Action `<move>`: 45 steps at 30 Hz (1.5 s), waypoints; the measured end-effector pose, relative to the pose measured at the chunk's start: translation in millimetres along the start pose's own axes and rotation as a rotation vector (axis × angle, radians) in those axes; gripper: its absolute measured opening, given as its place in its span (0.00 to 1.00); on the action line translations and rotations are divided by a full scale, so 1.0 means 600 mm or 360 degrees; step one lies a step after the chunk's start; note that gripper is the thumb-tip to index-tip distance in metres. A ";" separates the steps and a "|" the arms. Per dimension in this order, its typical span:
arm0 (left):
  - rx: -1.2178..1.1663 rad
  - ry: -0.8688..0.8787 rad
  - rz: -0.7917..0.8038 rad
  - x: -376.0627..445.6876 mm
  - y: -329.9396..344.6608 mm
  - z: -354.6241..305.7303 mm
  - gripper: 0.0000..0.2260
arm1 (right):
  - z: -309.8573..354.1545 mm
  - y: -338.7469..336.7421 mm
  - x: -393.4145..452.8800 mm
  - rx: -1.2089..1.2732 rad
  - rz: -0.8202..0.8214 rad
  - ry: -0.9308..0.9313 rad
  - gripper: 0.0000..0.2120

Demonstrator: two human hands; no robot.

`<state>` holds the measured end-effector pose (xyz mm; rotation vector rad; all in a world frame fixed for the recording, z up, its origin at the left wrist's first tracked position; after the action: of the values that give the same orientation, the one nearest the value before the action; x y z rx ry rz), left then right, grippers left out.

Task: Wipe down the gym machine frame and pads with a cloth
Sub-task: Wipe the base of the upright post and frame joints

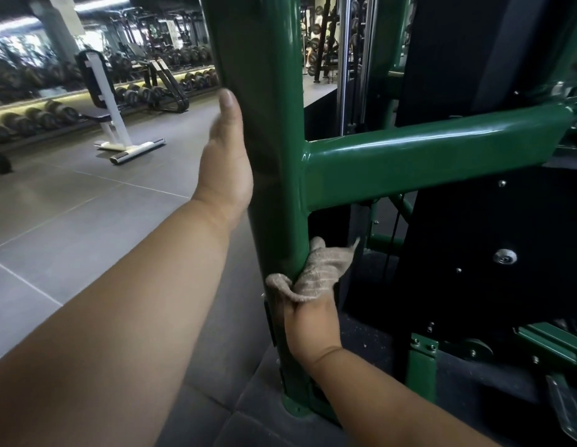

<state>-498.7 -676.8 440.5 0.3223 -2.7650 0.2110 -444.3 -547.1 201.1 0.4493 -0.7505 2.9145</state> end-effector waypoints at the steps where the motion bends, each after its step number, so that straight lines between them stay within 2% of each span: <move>1: 0.0066 0.0013 0.0076 -0.017 -0.004 0.010 0.37 | -0.009 0.006 0.002 -0.0319 -0.0063 -0.0064 0.28; 3: 0.0234 0.0091 0.0144 -0.060 -0.017 0.043 0.27 | -0.014 0.014 0.008 -0.0870 -0.0155 -0.0199 0.16; 4: 0.0310 0.0107 0.0113 -0.084 -0.029 0.068 0.23 | -0.013 0.014 0.011 -0.1013 -0.0180 -0.0279 0.09; 7: 0.0382 -0.0135 0.0032 -0.167 -0.057 0.148 0.13 | -0.020 0.000 0.002 -0.0979 -0.0359 -0.0600 0.03; 8: 0.0352 -0.0267 0.0097 -0.196 -0.055 0.175 0.11 | -0.030 -0.003 -0.002 -0.0871 -0.0387 -0.0677 0.04; 11: 0.0186 -0.0596 0.0397 -0.265 -0.033 0.250 0.15 | -0.048 -0.012 -0.021 -0.0671 -0.0316 -0.0733 0.19; 14: 0.0370 -0.0675 0.0523 -0.294 -0.015 0.301 0.18 | -0.048 -0.031 -0.025 -0.0809 -0.0419 -0.0824 0.24; 16: 0.0404 -0.0764 0.0416 -0.295 -0.011 0.325 0.10 | -0.034 -0.042 -0.016 -0.0866 -0.0400 -0.0837 0.24; 18: 0.0131 -0.0935 0.0300 -0.289 -0.015 0.341 0.04 | -0.017 -0.045 -0.009 -0.0989 -0.0262 -0.0899 0.22; 20: -0.0453 -0.1161 -0.0034 -0.275 -0.031 0.373 0.11 | 0.002 -0.056 -0.006 -0.1116 -0.0070 -0.1043 0.21; 21: -0.0583 -0.1191 -0.0219 -0.269 -0.041 0.374 0.13 | 0.014 -0.068 -0.005 -0.1100 0.0036 -0.1105 0.22; 22: -0.0647 -0.1176 -0.0379 -0.260 -0.052 0.367 0.13 | 0.027 -0.082 -0.006 -0.1015 0.0093 -0.1136 0.22; 24: -0.0802 -0.1103 -0.0541 -0.233 -0.063 0.342 0.11 | 0.051 -0.108 -0.002 -0.0662 -0.0030 -0.1050 0.21; 27: -0.0874 -0.0910 -0.0575 -0.177 -0.054 0.295 0.11 | 0.064 -0.112 0.032 -0.0025 -0.0390 -0.0470 0.19; 29: -0.0764 -0.0737 -0.0498 -0.151 -0.031 0.272 0.14 | 0.064 -0.094 0.057 0.0196 -0.0394 -0.0220 0.22; 31: -0.0606 -0.0668 -0.0370 -0.142 0.005 0.252 0.21 | 0.060 -0.079 0.076 0.0167 -0.0282 -0.0267 0.25; 33: -0.0393 -0.0439 -0.0248 -0.143 0.032 0.256 0.26 | 0.060 -0.065 0.089 0.0081 -0.0188 -0.0384 0.27; 34: -0.0283 -0.0353 -0.0214 -0.147 0.040 0.267 0.23 | 0.062 -0.060 0.092 0.0110 -0.0175 -0.0392 0.28; 36: -0.0182 -0.0378 -0.0218 -0.166 0.043 0.308 0.15 | 0.062 -0.047 0.096 0.0186 -0.0216 -0.0345 0.29; 38: -0.0100 -0.0490 -0.0194 -0.190 0.042 0.355 0.14 | 0.063 -0.035 0.096 0.0125 -0.0305 -0.0368 0.28; 42: -0.0234 -0.0532 -0.0047 -0.217 0.043 0.405 0.09 | 0.055 -0.024 0.093 -0.0018 -0.0491 -0.0478 0.28; 45: -0.0039 -0.0586 -0.0031 -0.222 0.032 0.441 0.10 | 0.028 -0.009 0.074 0.0003 -0.0467 -0.0441 0.28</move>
<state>-467.2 -681.2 145.3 0.4186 -3.1218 0.1224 -481.4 -549.9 231.2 0.8943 -0.6471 2.6090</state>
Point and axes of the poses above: each hand's wrist, its own x-axis towards the middle knuckle, its own y-axis out of the palm, z = x × y, the point moved 3 cm from there along x, towards the middle knuckle, and after that the axes turned 4 degrees about z, right-handed, at the moved point
